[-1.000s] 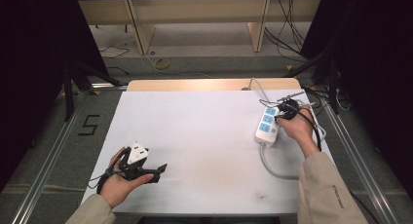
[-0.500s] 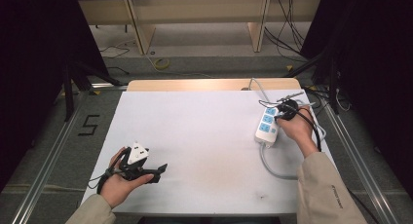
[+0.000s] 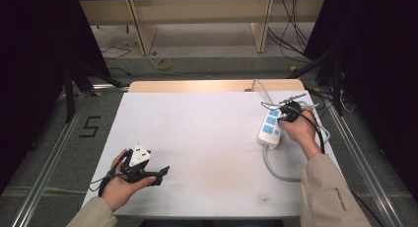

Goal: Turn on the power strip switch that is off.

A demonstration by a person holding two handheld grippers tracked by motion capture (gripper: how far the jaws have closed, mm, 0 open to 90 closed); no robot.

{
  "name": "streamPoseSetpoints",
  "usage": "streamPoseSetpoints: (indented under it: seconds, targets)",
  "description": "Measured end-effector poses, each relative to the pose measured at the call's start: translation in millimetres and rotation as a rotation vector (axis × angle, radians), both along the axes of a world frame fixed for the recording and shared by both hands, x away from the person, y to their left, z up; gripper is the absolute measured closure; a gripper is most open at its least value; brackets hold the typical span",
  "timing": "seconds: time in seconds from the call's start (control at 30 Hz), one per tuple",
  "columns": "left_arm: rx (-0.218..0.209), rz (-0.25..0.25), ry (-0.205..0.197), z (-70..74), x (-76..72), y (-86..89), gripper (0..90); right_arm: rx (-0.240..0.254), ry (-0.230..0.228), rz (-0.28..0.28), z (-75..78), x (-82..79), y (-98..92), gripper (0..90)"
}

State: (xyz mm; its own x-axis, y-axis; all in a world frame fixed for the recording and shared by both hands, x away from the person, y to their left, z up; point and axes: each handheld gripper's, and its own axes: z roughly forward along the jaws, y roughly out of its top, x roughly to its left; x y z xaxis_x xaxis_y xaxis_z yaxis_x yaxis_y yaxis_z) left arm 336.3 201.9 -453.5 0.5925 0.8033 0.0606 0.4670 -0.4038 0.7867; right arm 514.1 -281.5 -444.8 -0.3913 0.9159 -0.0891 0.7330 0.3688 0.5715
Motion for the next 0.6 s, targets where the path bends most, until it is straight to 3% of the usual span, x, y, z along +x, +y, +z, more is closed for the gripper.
streamPoseSetpoints:
  seconds: [0.6]
  targets:
    - [0.000, -0.003, 0.001, -0.1, 0.4, 0.2, 15.2, 0.025, -0.009, -0.016, -0.9, -1.7, -2.1, 90.0]
